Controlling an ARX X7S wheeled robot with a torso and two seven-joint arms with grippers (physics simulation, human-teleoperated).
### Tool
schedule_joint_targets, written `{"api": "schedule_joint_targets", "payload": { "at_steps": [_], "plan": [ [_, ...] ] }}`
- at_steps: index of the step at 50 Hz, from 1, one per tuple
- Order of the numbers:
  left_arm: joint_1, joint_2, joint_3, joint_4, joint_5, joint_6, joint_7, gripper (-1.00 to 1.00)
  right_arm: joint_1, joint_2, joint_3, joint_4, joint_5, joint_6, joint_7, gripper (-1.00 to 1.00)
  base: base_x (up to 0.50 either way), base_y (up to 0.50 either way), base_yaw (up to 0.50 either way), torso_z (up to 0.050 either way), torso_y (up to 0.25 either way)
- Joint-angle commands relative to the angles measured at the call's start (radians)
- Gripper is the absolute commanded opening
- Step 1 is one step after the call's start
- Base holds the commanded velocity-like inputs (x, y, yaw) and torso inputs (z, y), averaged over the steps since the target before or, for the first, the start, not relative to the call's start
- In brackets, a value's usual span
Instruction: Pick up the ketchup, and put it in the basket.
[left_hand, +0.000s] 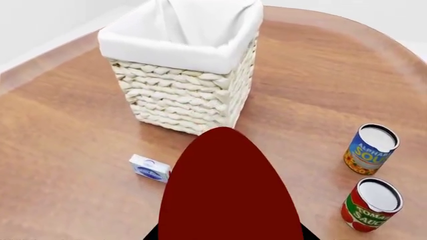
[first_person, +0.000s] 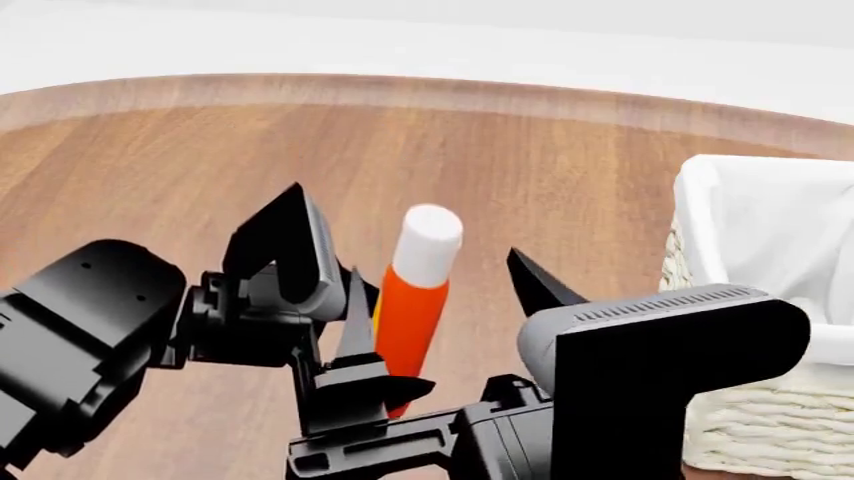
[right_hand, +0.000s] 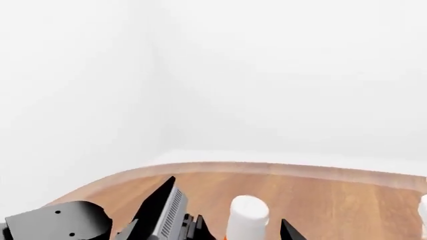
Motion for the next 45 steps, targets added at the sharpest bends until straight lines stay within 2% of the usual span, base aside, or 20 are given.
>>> {"api": "schedule_joint_targets", "payload": {
  "at_steps": [1,24,45],
  "plan": [
    [0.005,-0.003,0.007,0.012,-0.005,-0.006,-0.004,-1.00,-0.034,-0.008,0.029,0.082,0.058,-0.094,-0.118,1.00,0.00,0.00,0.00,0.000,0.000],
    [0.017,-0.006,0.021,0.022,-0.006,-0.002,-0.005,-1.00,-0.068,-0.042,0.035,0.219,0.081,-0.143,-0.242,1.00,0.00,0.00,0.00,0.000,0.000],
    [0.014,-0.017,0.030,0.061,-0.013,-0.026,-0.011,-1.00,-0.071,-0.124,0.020,0.398,0.114,-0.143,-0.351,1.00,0.00,0.00,0.00,0.000,0.000]
  ]
}}
